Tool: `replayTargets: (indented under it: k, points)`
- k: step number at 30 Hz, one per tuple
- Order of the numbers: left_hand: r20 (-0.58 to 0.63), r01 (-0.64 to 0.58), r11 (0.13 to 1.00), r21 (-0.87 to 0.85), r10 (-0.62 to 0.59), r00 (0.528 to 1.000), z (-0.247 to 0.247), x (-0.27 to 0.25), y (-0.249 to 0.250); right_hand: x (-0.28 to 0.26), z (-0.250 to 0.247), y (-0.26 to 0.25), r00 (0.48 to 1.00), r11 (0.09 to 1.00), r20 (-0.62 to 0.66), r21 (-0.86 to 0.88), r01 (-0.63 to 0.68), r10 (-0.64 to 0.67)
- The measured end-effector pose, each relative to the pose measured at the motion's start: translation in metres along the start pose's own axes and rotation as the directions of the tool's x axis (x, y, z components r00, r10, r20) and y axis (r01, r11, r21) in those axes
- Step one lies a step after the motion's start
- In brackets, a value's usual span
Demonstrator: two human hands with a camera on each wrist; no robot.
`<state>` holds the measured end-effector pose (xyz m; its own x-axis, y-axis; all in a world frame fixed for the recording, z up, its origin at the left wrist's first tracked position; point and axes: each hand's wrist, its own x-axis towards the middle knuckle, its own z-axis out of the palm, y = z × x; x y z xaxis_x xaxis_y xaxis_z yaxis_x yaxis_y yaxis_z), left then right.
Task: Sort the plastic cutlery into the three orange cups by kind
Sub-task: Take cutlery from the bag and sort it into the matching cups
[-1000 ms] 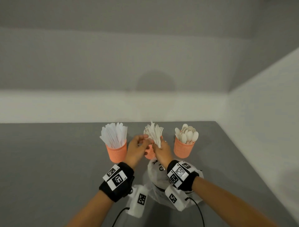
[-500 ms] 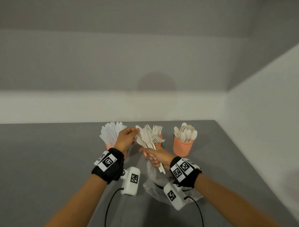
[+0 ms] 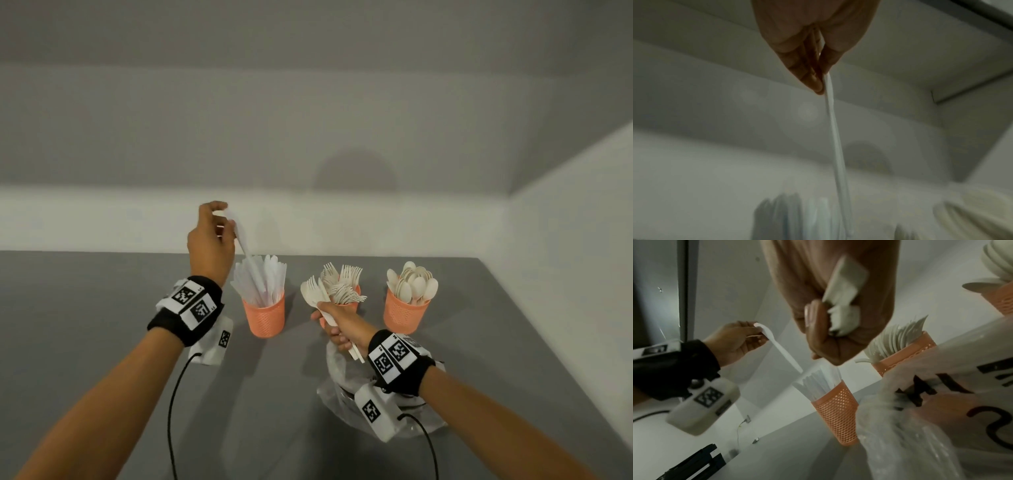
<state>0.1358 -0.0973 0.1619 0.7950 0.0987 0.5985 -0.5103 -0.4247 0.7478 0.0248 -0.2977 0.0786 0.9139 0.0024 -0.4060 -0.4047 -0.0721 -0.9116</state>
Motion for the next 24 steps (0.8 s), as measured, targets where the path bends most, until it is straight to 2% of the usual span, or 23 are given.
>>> replayTargets:
  k: [5, 8, 11, 13, 15, 17, 19, 22, 24]
  points:
    - [0.134, -0.049, 0.988, 0.145, 0.030, 0.990, 0.019, -0.024, -0.026, 0.004, 0.000, 0.001, 1.000, 0.996, 0.009, 0.084, -0.021, 0.021]
    - [0.214, -0.006, 0.978, 0.208, -0.040, 0.976, 0.033, -0.034, -0.047, 0.003, -0.005, 0.000, 1.000, 0.996, -0.002, 0.087, -0.011, 0.012]
    - [0.321, 0.005, 0.935, 0.355, -0.127, 0.938, 0.043, -0.041, -0.063, 0.001, -0.010, 0.000, 1.000, 0.997, -0.018, 0.082, 0.006, -0.004]
    - [0.380, -0.084, 0.885, 0.458, -0.109, 0.918, 0.046, -0.047, -0.068, 0.000, -0.012, -0.001, 0.999, 0.997, -0.034, 0.078, 0.012, -0.009]
    - [0.413, -0.189, 0.853, 0.487, -0.034, 0.910, 0.047, -0.051, -0.071, -0.002, -0.013, -0.002, 0.999, 0.997, -0.039, 0.073, 0.015, -0.012]
    - [0.373, -0.221, 0.860, 0.460, 0.039, 0.927, 0.048, -0.056, -0.065, -0.001, -0.013, -0.002, 0.999, 0.997, -0.043, 0.073, 0.021, -0.018]
    - [0.320, -0.179, 0.920, 0.349, 0.063, 0.945, 0.050, -0.063, -0.047, 0.003, -0.011, -0.001, 0.999, 0.996, -0.044, 0.090, 0.027, -0.023]
    - [0.335, -0.008, 0.996, 0.089, -0.022, 0.942, 0.057, -0.075, -0.016, 0.009, -0.004, 0.000, 1.000, 0.993, -0.019, 0.119, 0.023, -0.021]
    - [0.366, 0.133, 0.990, 0.051, -0.142, 0.920, 0.061, -0.082, -0.001, 0.008, 0.001, -0.003, 1.000, 0.992, -0.018, 0.120, 0.022, -0.020]
